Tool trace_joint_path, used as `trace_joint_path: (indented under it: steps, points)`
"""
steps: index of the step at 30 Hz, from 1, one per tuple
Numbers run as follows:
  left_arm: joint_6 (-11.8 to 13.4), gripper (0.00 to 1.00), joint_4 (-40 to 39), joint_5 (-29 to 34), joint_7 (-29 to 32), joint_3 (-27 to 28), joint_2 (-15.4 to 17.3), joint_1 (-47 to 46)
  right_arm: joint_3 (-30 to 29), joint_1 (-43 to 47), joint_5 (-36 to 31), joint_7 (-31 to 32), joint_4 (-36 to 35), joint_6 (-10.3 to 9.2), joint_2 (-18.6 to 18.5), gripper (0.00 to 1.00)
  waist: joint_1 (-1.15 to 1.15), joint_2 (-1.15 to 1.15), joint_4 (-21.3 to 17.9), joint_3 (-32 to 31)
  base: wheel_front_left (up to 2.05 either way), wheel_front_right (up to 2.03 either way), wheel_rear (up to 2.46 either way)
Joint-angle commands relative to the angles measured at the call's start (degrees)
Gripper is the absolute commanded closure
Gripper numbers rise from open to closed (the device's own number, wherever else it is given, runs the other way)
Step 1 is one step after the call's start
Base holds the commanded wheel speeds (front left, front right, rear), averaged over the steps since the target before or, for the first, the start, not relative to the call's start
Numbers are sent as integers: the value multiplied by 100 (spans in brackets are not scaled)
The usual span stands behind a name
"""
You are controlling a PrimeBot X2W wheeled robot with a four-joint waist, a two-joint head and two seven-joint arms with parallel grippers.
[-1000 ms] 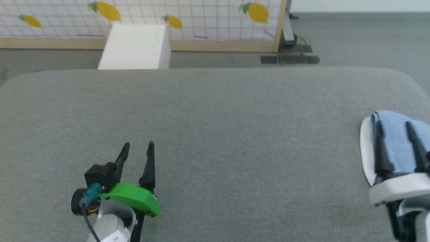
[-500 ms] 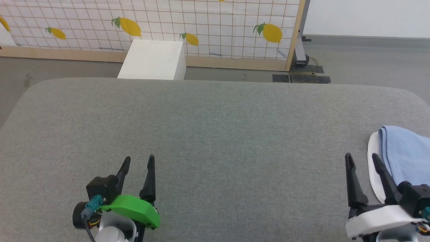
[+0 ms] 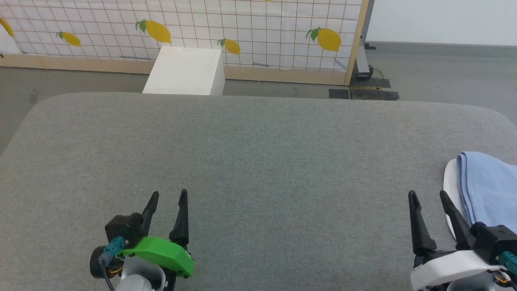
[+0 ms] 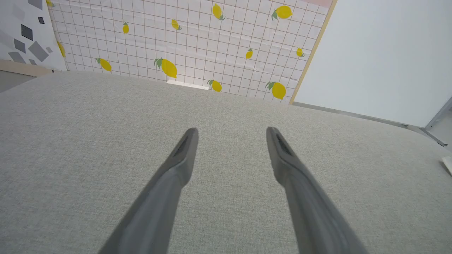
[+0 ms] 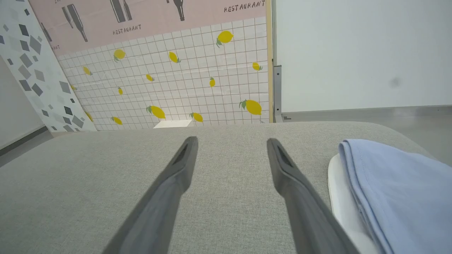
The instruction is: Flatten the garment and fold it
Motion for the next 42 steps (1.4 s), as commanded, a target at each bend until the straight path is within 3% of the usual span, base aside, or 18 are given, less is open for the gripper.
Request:
trace_joint_path:
  steps: [1,2,42]
  points:
    - [-14,0,24,-15,-44,10,-16,60,22,47,49,-57,28,-8,12,0,1,0,9,1,0,0,0]
    - [0,100,17,0,0,-2,-1,0,17,0,5,0,23,0,0,100,1,0,10,1,0,0,0]
    - [164,100,-496,407,376,93,-34,169,121,-128,-278,201,1,-1,2,100,1,0,-68,16,0,0,0]
